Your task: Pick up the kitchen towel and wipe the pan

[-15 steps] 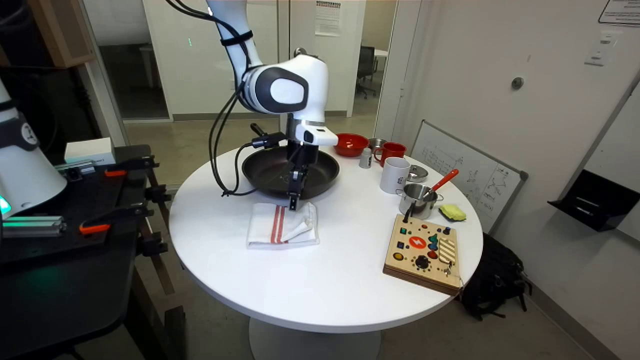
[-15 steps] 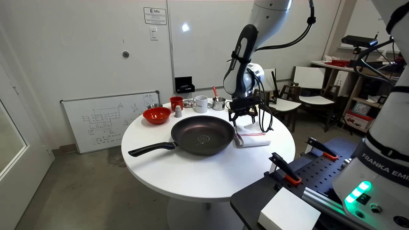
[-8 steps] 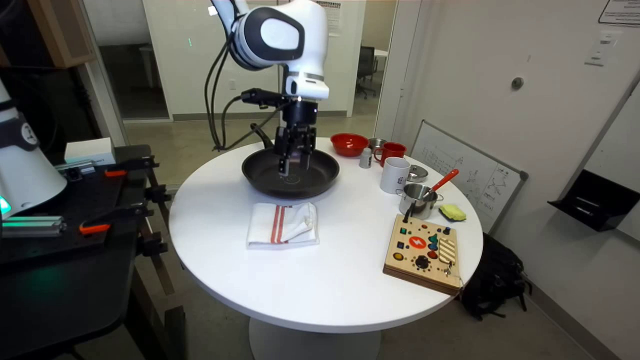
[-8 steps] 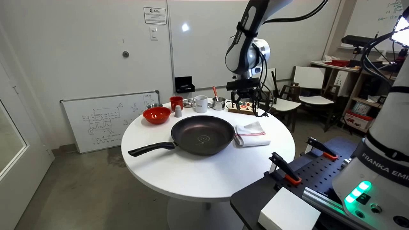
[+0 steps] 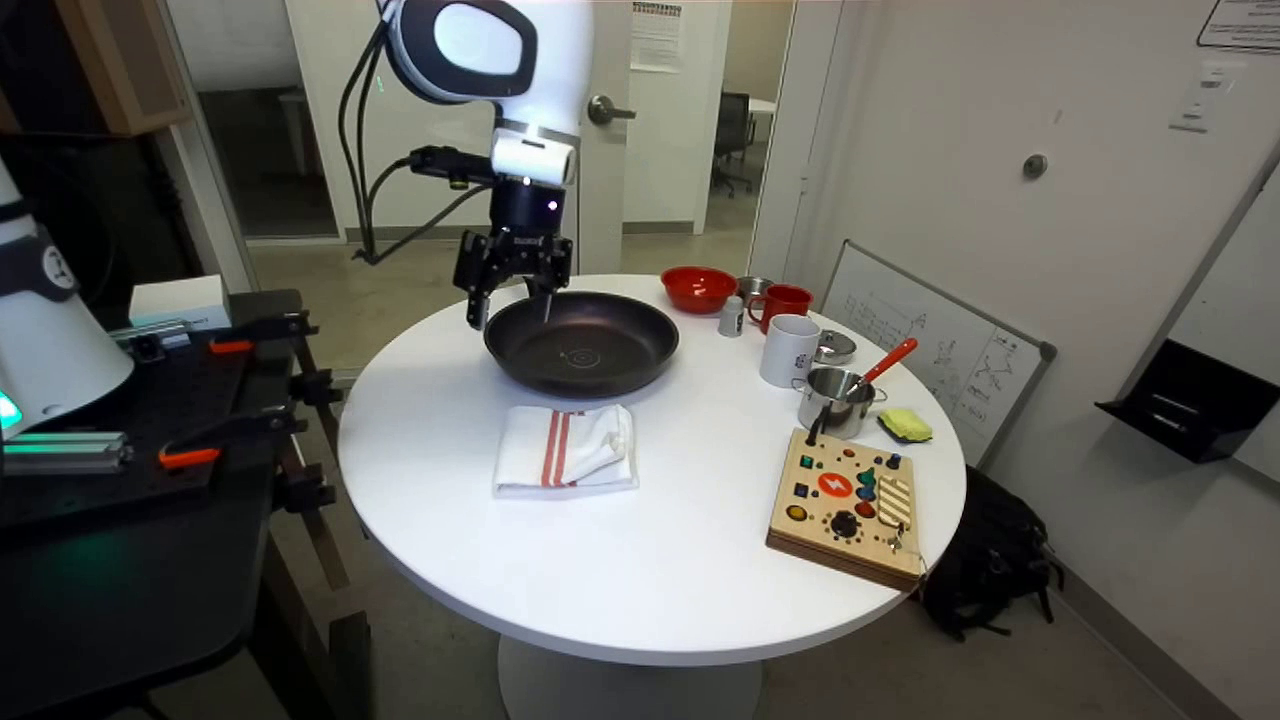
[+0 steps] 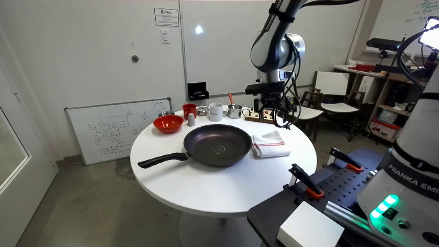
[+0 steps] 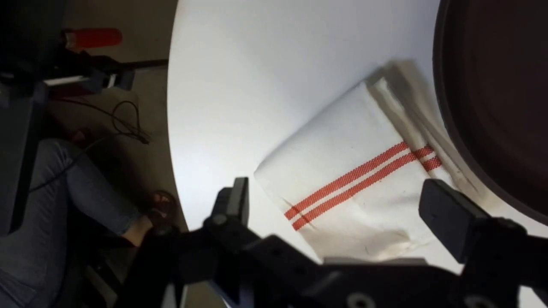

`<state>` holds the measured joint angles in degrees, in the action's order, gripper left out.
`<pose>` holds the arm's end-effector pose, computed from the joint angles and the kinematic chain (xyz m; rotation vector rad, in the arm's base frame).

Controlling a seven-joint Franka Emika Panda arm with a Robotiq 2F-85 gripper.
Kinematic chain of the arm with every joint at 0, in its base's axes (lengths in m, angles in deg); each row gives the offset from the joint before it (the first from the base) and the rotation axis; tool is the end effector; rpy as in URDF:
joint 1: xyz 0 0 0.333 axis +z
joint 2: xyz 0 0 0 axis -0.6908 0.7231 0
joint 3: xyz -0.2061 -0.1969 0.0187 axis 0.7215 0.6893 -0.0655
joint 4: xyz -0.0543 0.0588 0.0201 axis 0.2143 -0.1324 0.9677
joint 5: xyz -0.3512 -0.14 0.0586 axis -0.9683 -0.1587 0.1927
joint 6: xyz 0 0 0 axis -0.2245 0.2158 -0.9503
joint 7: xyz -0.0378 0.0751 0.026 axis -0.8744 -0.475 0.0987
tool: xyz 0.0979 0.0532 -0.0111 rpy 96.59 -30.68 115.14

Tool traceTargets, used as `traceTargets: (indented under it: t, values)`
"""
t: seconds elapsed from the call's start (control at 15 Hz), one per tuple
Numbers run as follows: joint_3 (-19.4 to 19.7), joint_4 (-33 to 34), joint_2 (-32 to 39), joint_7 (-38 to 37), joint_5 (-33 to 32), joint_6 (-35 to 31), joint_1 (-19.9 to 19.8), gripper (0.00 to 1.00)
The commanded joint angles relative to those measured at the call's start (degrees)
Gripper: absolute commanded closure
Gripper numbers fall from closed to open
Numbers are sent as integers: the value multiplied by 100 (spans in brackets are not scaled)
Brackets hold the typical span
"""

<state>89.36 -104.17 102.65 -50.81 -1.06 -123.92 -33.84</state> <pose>0.4537 -0.0358 0.1544 2.5048 -1.5254 -0.1645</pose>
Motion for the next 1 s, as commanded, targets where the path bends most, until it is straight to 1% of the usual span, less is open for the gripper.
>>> traceTargets:
  t: [0.0, 0.07, 0.13, 0.2, 0.27, 0.33, 0.47, 0.53, 0.6, 0.67, 0.87, 0.93]
  values:
    - [-134, -798, -126, -563, -160, -1213, -86, 0]
    - [-22, -967, -89, -781, -381, -1635, 4, 0]
    - [37, -1112, -71, -871, -466, -1957, 52, 0]
    - [414, -1206, 7, -1314, -1044, -2330, 373, 0]
    - [499, -1308, 28, -1295, -1144, -2640, 426, 0]
    - [886, -1323, 136, -1580, -1561, -2901, 748, 0]
    - [1218, -1382, 295, -1555, -1607, -3260, 1057, 0]
    - [1282, -1399, 383, -1397, -1474, -3394, 1155, 0]
    - [1156, -1406, 433, -1455, -1567, -3438, 1028, 0]
    - [1030, -1429, 506, -987, -1071, -3515, 1042, 0]
    - [774, -1298, 827, -419, -634, -3654, 944, 0]
    - [802, -1219, 970, -234, -490, -3688, 993, 0]
